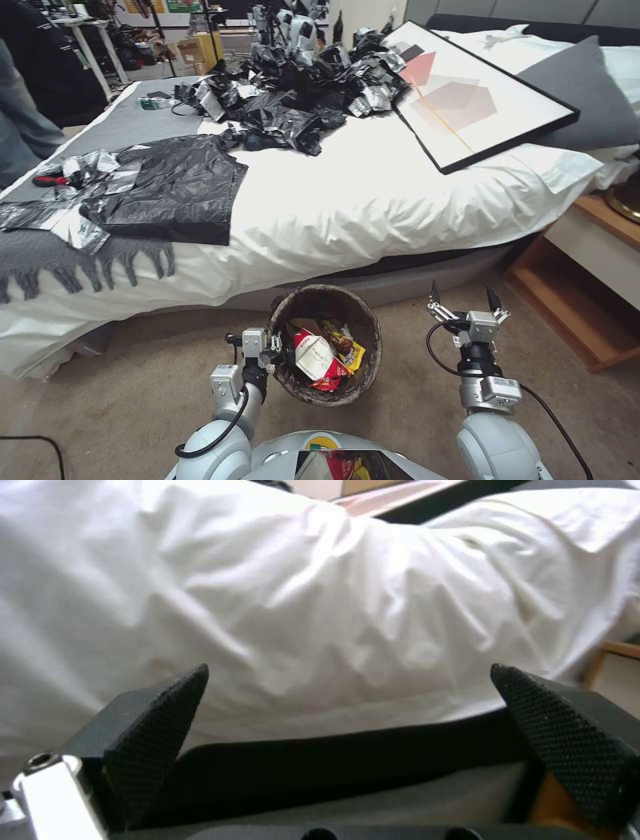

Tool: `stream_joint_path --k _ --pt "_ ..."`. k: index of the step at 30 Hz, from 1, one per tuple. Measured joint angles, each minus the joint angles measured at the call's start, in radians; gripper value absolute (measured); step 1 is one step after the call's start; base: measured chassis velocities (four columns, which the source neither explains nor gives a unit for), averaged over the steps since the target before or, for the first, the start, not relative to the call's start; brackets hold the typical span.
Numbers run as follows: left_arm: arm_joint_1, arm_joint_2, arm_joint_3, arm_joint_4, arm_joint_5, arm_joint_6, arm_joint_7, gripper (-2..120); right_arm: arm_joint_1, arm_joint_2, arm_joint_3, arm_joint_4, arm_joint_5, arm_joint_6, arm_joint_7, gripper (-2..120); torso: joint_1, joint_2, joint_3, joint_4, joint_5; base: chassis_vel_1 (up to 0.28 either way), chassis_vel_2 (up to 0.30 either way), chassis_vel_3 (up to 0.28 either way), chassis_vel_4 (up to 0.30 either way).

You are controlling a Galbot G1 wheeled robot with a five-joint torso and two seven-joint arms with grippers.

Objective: Pick up the trash bin, then pick up the garbage from the floor and place it into the trash bin.

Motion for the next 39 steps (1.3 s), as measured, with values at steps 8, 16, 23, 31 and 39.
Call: stream_joint_path --k 8,16,23,31,39 --pt "0.001 -0.004 0.001 0.0 0.005 -0.001 0.0 2 0.0 -0.003 -0.001 0.001 0.001 0.0 0.0 100 0.0 0.0 0.0 0.0 0.0 0.059 0.071 0.081 0.071" --pt "0.007 -0.004 0.001 0.0 0.01 -0.003 0.001 2 -0.002 0.001 -0.007 0.002 0.0 -0.001 0.0 100 0.0 0.0 0.0 0.0 0.0 0.065 0.065 0.068 0.07" --pt "0.009 -0.004 0.001 -0.002 0.011 -0.005 0.002 2 -0.005 0.003 -0.008 0.004 -0.002 -0.001 0.0 100 0.0 0.0 0.0 -0.0002 0.0 0.055 0.052 0.07 0.054" --pt "0.011 -0.003 0.001 -0.002 0.012 -0.008 0.002 2 -0.007 0.005 -0.013 0.005 -0.006 -0.002 0.0 100 0.0 0.0 0.0 0.0 0.0 0.073 0.063 0.07 0.067" --pt "0.008 -0.002 0.0 -0.002 0.011 -0.008 0.003 2 -0.01 0.007 -0.018 0.006 -0.008 -0.004 0.0 100 0.0 0.0 0.0 -0.0001 -0.0001 0.066 0.059 0.058 0.055"
